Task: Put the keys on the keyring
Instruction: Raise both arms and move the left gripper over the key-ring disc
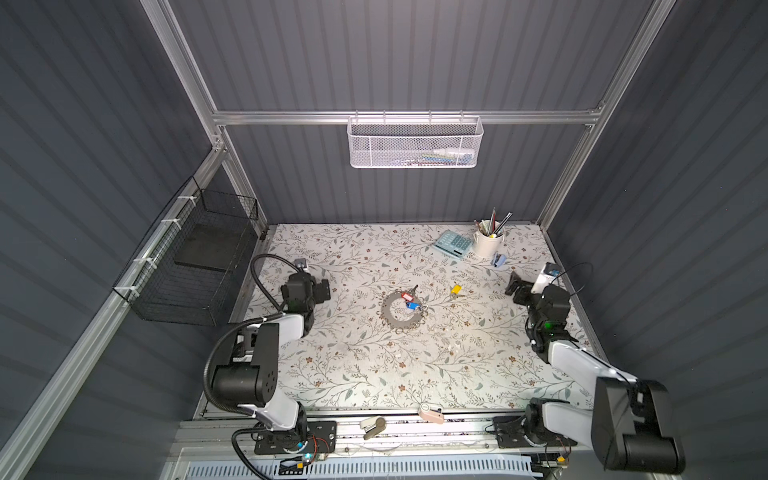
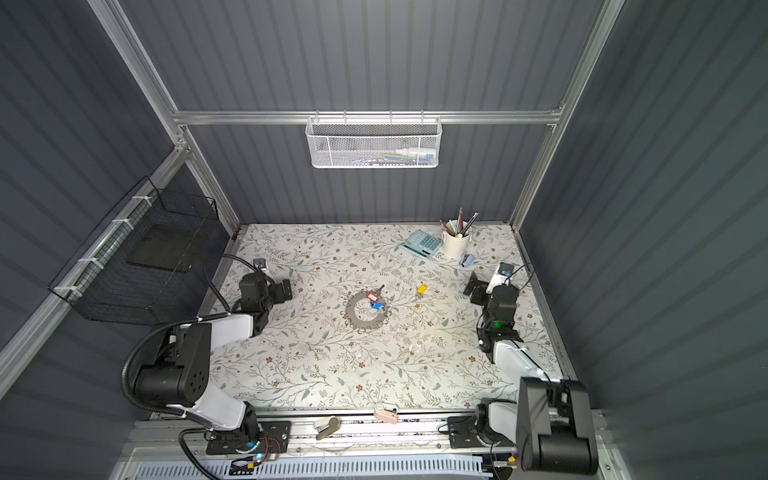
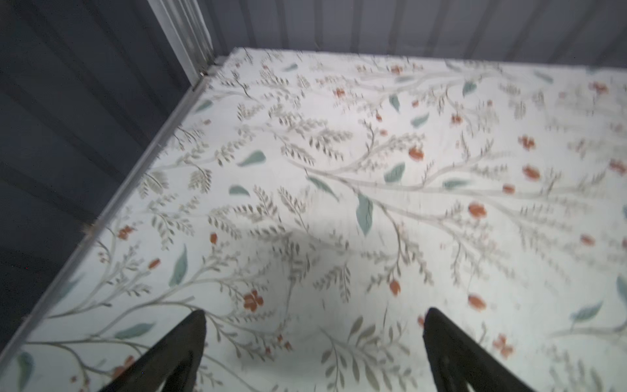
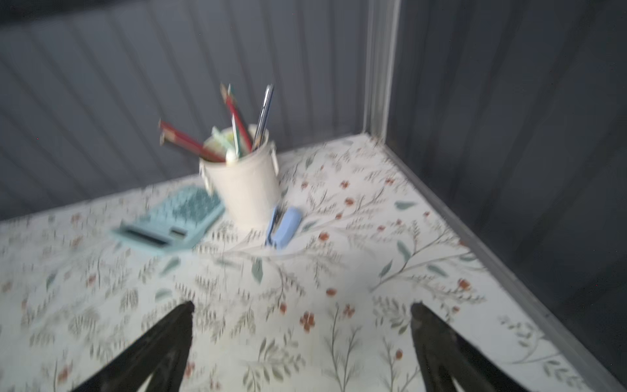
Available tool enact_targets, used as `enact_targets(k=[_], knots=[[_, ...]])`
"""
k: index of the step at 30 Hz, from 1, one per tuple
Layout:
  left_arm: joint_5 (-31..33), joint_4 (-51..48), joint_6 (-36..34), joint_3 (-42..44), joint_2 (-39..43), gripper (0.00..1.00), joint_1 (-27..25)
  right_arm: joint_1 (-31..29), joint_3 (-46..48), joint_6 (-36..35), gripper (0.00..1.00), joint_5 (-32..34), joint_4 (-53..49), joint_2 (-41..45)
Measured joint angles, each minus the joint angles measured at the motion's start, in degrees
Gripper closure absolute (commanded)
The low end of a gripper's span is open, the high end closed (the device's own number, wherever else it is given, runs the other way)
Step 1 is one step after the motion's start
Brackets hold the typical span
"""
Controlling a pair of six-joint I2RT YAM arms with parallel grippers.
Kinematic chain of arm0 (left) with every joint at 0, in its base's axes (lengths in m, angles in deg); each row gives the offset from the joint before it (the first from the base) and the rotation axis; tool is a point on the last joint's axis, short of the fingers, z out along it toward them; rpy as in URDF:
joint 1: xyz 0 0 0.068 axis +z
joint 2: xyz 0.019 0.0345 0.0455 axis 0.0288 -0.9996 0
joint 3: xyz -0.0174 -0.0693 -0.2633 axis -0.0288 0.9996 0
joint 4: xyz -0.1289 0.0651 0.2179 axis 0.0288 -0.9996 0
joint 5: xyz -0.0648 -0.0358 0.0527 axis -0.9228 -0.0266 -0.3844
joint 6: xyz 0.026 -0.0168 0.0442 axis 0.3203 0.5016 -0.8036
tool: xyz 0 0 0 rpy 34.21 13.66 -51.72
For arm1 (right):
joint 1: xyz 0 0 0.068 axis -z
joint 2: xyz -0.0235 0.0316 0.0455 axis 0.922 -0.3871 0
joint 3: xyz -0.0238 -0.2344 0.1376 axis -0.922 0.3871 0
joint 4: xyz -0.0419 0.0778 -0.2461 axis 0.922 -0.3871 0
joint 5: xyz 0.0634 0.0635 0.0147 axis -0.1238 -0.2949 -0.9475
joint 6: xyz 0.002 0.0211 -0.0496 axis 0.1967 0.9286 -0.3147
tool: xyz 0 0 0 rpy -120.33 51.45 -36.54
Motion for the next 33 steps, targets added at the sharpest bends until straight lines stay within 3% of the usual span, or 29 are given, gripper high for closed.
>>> enact_targets(k=[3, 6, 10, 13, 16, 19, 26, 33], knots=[[-1.18, -9.86, 7.87, -7.52, 2.89, 0.0, -0.02, 0.81, -5.4, 9.66, 0.01, 6.25, -8.83, 4.61], [-6.78, -17.29, 14.62, -8.66, 4.96, 0.0, -0.42, 2.29, -7.74, 14.93, 0.01, 7.5, -16.65, 6.49], [-14.49, -27.19, 20.59, -8.72, 3.48, 0.0, -3.87, 2.14, -8.41, 19.12, 0.01, 2.64, -26.03, 7.58], [-18.93, -33.59, 22.84, -10.64, -0.04, 0.05, -9.97, 1.66, -8.41, 21.64, 0.01, -3.1, -30.45, 9.57], [-22.23, -37.92, 24.76, -15.1, -5.18, 0.22, -15.74, -1.27, -9.29, 22.47, 0.01, -7.78, -34.62, 10.43], [-24.59, -39.93, 27.82, -19.17, -8.85, 0.35, -18.29, -6.05, -10.97, 21.97, 0.01, -10.78, -38.53, 10.25], [-26.05, -40.74, 36.44, -26.4, -15.41, 0.44, -20.5, -13.64, -13.55, 19.17, 0.01, -14.38, -43.89, 9.01], [-22.47, -46.56, 36.7, -41.09, -23.43, 0.48, -24.55, -15.93, -13.77, 17.33, 0.01, -16.96, -44.72, 7.52]])
